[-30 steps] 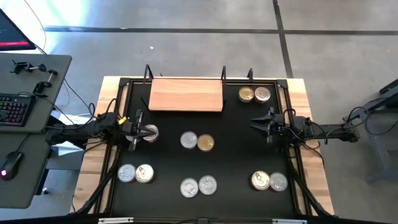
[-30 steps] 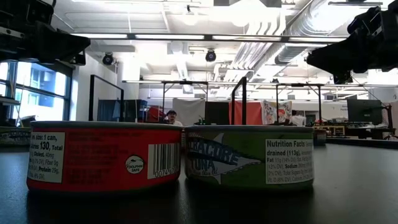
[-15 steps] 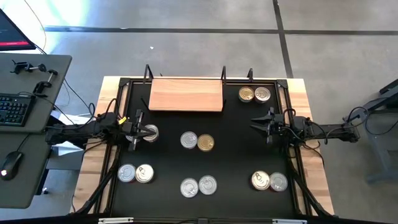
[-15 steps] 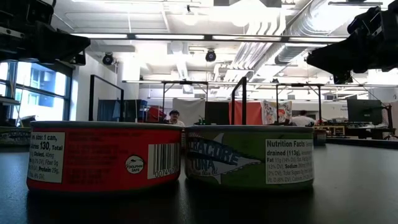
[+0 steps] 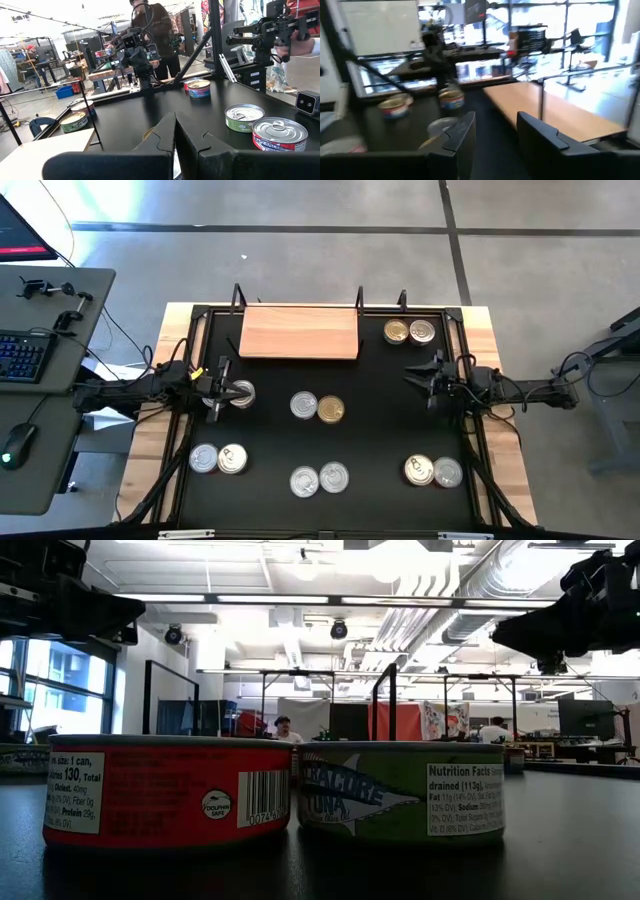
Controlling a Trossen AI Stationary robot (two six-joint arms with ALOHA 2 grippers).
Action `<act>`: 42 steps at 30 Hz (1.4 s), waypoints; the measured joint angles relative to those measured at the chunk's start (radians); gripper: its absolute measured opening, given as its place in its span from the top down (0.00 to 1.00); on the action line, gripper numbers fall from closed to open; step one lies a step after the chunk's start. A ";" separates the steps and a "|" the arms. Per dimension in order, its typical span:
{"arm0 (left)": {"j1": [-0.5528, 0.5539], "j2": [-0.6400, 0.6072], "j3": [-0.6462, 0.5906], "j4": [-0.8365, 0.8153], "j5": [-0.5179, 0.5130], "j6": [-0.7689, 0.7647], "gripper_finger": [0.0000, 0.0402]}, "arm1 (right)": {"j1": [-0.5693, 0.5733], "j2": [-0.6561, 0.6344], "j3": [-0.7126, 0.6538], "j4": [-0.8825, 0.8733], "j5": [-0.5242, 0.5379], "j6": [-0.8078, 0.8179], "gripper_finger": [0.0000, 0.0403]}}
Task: Stack canned seafood by type on shelf
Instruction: Put the green tuna can on the shelf
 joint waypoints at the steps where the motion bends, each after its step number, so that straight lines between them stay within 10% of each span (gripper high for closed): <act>1: 0.000 0.000 0.000 0.000 0.000 0.000 1.00 | 0.000 0.000 0.000 0.007 0.000 0.056 0.66; 10: 0.000 0.000 0.000 -0.001 0.000 0.000 1.00 | 0.066 0.119 -0.009 0.433 -0.161 0.156 0.66; 18: 0.000 0.000 0.000 0.000 0.000 0.002 1.00 | 0.183 0.661 -0.007 1.066 -0.194 -0.039 0.66; 24: 0.000 0.000 0.000 0.000 0.000 0.009 1.00 | 0.186 1.055 0.130 1.326 -0.187 0.131 0.66; 30: 0.000 0.000 0.000 0.009 0.000 0.010 1.00 | 0.179 1.240 0.375 1.209 -0.137 0.022 0.66; 42: 0.000 0.000 0.000 0.008 0.000 -0.016 1.00 | 0.184 1.586 0.974 0.017 -0.031 -0.124 0.60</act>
